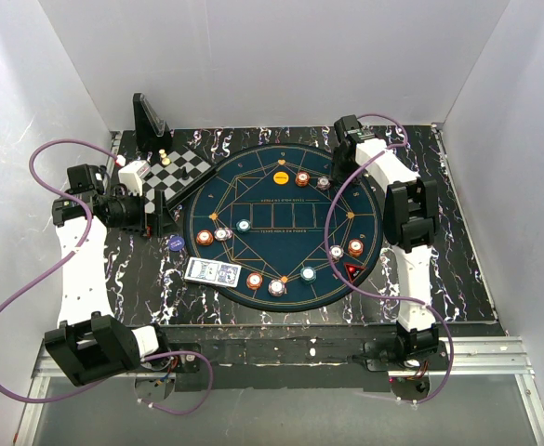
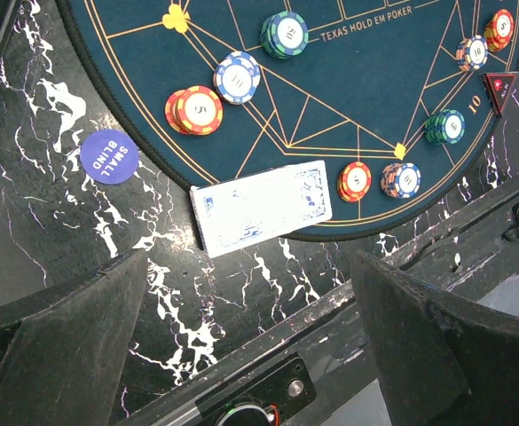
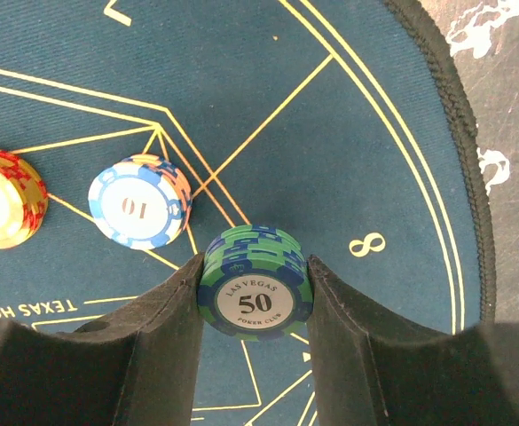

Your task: Distribute texas hold em gaming equipment

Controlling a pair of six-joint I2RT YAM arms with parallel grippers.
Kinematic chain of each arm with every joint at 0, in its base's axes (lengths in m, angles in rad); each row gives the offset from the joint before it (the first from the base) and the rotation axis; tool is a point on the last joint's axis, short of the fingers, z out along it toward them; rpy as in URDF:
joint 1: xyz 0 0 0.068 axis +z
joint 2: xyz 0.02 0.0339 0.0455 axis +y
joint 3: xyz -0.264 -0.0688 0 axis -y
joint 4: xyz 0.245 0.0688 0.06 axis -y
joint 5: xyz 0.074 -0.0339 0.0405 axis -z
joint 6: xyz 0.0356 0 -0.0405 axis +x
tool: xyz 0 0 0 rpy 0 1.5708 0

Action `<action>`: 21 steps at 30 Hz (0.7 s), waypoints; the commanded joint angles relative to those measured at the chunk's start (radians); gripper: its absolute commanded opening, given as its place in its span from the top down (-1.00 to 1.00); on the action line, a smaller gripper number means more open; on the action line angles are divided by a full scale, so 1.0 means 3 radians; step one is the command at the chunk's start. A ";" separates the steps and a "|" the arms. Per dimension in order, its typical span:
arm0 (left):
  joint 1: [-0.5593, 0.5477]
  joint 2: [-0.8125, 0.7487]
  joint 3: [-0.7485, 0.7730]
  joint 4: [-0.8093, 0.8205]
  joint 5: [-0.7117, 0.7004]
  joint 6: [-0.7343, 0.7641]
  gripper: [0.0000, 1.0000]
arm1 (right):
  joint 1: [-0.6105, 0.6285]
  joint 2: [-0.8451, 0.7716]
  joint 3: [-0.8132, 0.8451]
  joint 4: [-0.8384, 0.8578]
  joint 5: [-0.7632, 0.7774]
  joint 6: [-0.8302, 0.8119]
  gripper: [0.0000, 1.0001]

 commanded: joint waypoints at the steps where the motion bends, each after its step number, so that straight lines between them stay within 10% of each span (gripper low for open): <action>1: 0.0017 -0.0076 0.0032 0.0026 -0.0020 0.0036 -0.99 | -0.0047 0.0091 0.0194 -0.0026 0.0023 -0.0079 0.21; 7: 0.0017 -0.0102 0.0042 -0.0009 -0.0010 0.0042 -0.99 | -0.0047 0.0025 0.0276 -0.0129 0.0008 -0.0084 -0.56; 21: 0.0017 -0.0311 0.0057 -0.0112 -0.0005 0.0031 -0.99 | 0.0739 -0.1748 -0.1495 0.0193 0.0172 0.0105 -0.68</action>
